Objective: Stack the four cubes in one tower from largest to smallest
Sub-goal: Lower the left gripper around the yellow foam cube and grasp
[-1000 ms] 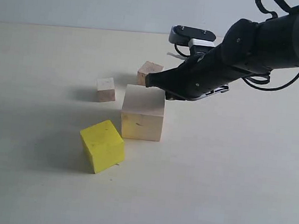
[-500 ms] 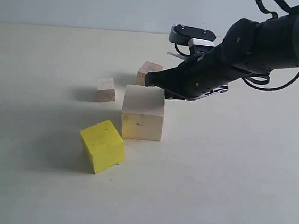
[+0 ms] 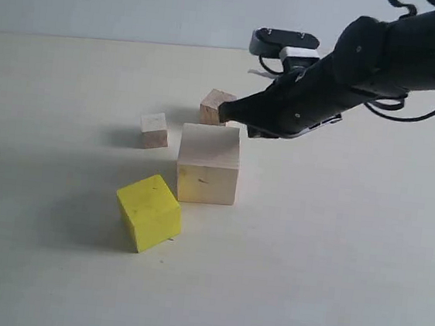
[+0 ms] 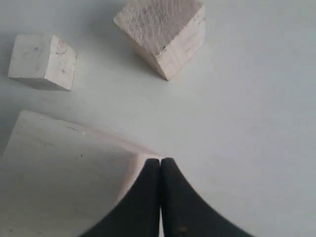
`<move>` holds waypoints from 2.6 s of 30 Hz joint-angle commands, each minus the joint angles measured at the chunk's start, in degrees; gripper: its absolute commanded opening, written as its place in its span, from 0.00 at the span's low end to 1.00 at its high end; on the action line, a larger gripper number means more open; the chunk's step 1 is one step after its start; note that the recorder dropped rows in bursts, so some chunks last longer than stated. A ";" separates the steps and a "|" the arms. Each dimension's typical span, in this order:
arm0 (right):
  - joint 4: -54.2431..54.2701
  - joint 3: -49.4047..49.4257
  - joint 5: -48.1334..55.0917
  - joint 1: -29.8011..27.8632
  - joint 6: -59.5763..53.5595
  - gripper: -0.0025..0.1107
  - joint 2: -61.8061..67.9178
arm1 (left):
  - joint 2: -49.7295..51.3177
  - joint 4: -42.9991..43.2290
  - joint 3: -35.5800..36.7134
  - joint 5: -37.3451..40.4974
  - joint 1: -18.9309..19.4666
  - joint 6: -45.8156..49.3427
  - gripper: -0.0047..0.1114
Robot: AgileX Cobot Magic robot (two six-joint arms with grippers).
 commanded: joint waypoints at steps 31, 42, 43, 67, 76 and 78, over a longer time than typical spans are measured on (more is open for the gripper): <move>-11.94 21.36 27.83 -2.40 4.59 0.02 -69.29 | 15.00 -57.44 0.81 -11.64 -0.56 74.16 0.87; -12.45 21.36 29.69 -2.40 4.69 0.02 -69.65 | 21.95 -57.70 -0.96 -22.53 -9.44 84.23 0.86; -12.45 21.36 29.78 -2.40 4.69 0.02 -69.65 | 22.56 -57.54 -0.99 -23.08 -9.83 84.48 0.86; -12.45 21.36 30.48 -2.40 4.69 0.02 -69.75 | 35.81 -57.79 -3.83 -25.58 -14.08 87.42 0.86; -12.45 21.36 31.64 -2.40 4.69 0.02 -70.12 | 37.74 -57.79 -3.91 -29.60 -14.75 87.17 0.67; -12.45 21.36 32.06 -2.40 4.69 0.02 -70.12 | 37.37 -57.79 -3.91 -29.61 -14.75 86.91 0.52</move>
